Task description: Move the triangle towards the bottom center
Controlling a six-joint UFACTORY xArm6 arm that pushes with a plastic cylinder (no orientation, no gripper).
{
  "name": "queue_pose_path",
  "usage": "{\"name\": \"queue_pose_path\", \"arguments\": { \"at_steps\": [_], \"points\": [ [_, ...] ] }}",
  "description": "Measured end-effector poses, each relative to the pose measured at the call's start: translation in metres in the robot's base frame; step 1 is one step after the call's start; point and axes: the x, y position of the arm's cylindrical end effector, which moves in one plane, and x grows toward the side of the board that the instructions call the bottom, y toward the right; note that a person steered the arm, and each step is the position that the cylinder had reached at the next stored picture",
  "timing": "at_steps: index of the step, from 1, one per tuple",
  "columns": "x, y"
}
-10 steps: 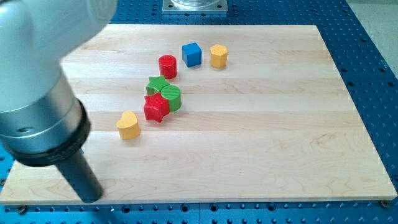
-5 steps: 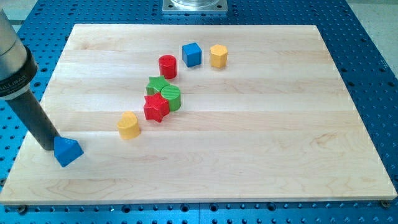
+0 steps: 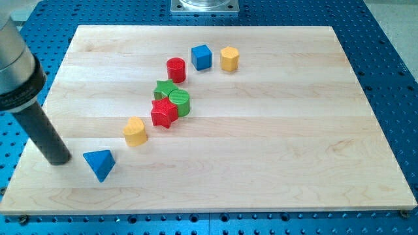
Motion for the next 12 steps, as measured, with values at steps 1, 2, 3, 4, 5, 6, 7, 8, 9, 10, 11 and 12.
{"name": "queue_pose_path", "arguments": {
  "at_steps": [1,2,3,4,5,6,7,8,9,10,11,12],
  "points": [
    [0.004,0.031],
    [0.005,0.090],
    [0.009,0.112],
    [0.043,0.104],
    [0.046,0.126],
    [-0.005,0.197],
    [-0.032,0.256],
    [-0.042,0.256],
    [-0.043,0.205],
    [-0.043,0.187],
    [-0.033,0.215],
    [-0.022,0.241]
  ]
}}
